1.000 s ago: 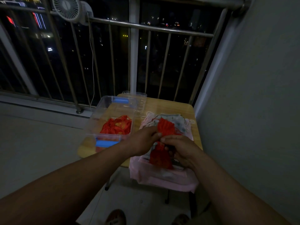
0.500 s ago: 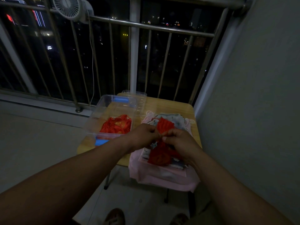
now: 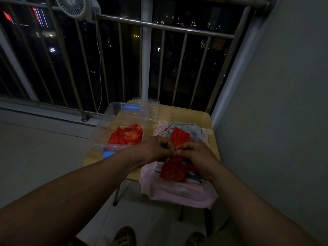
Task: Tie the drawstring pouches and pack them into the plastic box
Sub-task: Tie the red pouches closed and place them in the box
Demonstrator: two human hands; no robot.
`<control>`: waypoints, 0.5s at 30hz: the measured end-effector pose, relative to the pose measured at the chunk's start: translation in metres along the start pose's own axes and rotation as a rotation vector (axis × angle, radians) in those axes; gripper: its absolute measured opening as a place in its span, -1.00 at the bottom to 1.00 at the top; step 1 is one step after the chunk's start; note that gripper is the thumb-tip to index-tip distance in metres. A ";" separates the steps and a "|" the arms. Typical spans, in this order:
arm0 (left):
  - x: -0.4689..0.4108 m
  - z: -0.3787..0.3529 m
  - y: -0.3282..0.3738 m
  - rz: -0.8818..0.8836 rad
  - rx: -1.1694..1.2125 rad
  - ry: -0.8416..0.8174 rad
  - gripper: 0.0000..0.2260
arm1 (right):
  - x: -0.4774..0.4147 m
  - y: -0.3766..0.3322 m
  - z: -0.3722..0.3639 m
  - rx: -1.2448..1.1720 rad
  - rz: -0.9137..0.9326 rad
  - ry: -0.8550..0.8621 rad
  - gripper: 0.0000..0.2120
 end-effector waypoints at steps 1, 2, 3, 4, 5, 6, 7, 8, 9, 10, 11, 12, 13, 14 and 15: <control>0.001 0.000 0.000 -0.012 -0.002 -0.010 -0.96 | 0.000 0.001 0.000 -0.008 -0.013 -0.007 -0.94; 0.001 -0.001 -0.001 -0.021 -0.006 -0.016 -0.93 | -0.001 0.001 0.000 -0.015 -0.027 -0.017 -0.94; 0.002 -0.001 -0.001 -0.027 -0.016 -0.015 -0.91 | -0.001 0.002 0.000 -0.022 -0.037 -0.032 -0.94; 0.002 -0.001 -0.001 -0.030 -0.032 -0.012 -0.91 | -0.001 0.002 0.000 -0.026 -0.042 -0.046 -0.94; 0.002 -0.001 -0.002 -0.028 -0.052 -0.011 -0.91 | -0.002 0.002 -0.001 -0.023 -0.042 -0.057 -0.94; 0.001 -0.001 -0.003 -0.024 -0.071 -0.013 -0.92 | -0.003 0.003 -0.001 -0.013 -0.038 -0.063 -0.94; 0.000 -0.001 -0.005 -0.018 -0.097 -0.018 -0.93 | -0.004 0.003 -0.002 0.007 -0.029 -0.063 -0.93; 0.000 -0.001 -0.007 -0.013 -0.129 -0.021 -0.94 | -0.004 0.002 -0.003 0.041 -0.012 -0.056 -0.93; 0.000 -0.001 -0.009 -0.007 -0.161 -0.021 -0.95 | -0.004 0.002 -0.003 0.087 0.012 -0.043 -0.93; 0.000 -0.001 -0.010 -0.002 -0.188 -0.016 -0.95 | -0.005 0.000 -0.003 0.139 0.042 -0.028 -0.93; 0.001 0.000 -0.011 0.000 -0.208 -0.004 -0.95 | -0.006 -0.001 -0.004 0.191 0.076 -0.014 -0.93; 0.002 -0.001 -0.011 -0.001 -0.222 0.013 -0.95 | -0.006 -0.002 -0.005 0.244 0.115 0.002 -0.94; 0.003 -0.001 -0.011 -0.003 -0.234 0.031 -0.95 | -0.007 -0.004 -0.006 0.305 0.156 0.017 -0.94; 0.003 -0.001 -0.012 -0.006 -0.245 0.052 -0.95 | -0.007 -0.005 -0.009 0.371 0.202 0.031 -0.94; 0.004 0.000 -0.013 -0.010 -0.252 0.072 -0.94 | -0.008 -0.007 -0.011 0.435 0.248 0.047 -0.94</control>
Point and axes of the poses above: each hand's wrist, its own x-axis away from the middle knuckle, its own z-axis out of the back of the hand, y = z × x, the point moved 6 cm from there along -x, towards the middle knuckle, and after that the axes turned 8 degrees about y, right-handed, at the moved point
